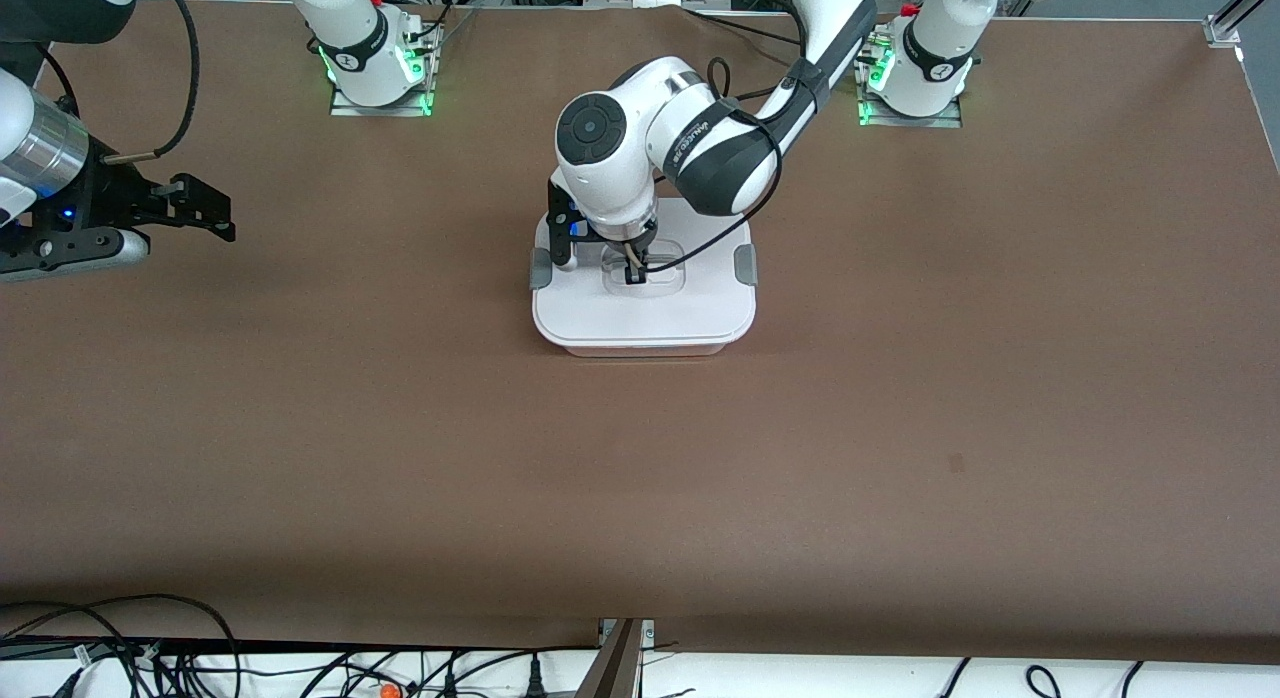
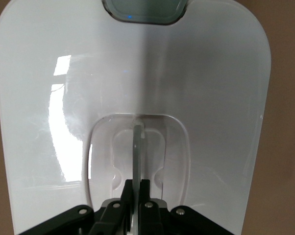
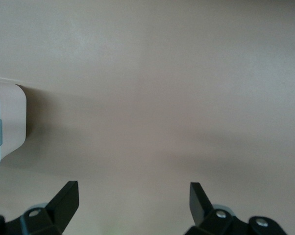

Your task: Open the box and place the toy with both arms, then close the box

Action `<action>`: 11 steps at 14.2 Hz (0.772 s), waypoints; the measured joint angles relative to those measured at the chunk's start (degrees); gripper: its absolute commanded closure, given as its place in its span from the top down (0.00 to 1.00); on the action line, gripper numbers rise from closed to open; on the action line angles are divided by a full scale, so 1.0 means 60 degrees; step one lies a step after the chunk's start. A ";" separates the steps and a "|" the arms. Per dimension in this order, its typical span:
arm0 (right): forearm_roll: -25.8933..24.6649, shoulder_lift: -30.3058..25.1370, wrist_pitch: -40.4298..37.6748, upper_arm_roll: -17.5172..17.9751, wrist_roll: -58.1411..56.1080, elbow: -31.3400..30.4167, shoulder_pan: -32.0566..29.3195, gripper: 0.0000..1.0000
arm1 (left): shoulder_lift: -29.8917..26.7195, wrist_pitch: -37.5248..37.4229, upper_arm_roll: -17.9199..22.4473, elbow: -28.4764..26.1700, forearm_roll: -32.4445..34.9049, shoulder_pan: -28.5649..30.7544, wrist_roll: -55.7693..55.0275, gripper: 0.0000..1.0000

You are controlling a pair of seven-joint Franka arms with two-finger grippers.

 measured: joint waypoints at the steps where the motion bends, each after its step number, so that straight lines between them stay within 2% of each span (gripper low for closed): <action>1: 0.0000 0.0000 0.0000 0.0000 0.0000 0.0000 0.0000 1.00 | 0.0000 0.0001 0.0001 -0.0001 0.0001 0.0000 -0.0004 0.99; 7: 0.0000 0.0000 -0.0003 0.0000 0.0006 0.0000 0.0000 1.00 | -0.0116 -0.0121 0.0133 0.0211 0.0000 0.0068 -0.0169 1.00; 11: 0.0000 0.0000 -0.0005 0.0001 0.0010 0.0000 0.0000 1.00 | -0.0489 -0.0242 0.0291 0.0464 0.0000 0.0662 -0.0286 1.00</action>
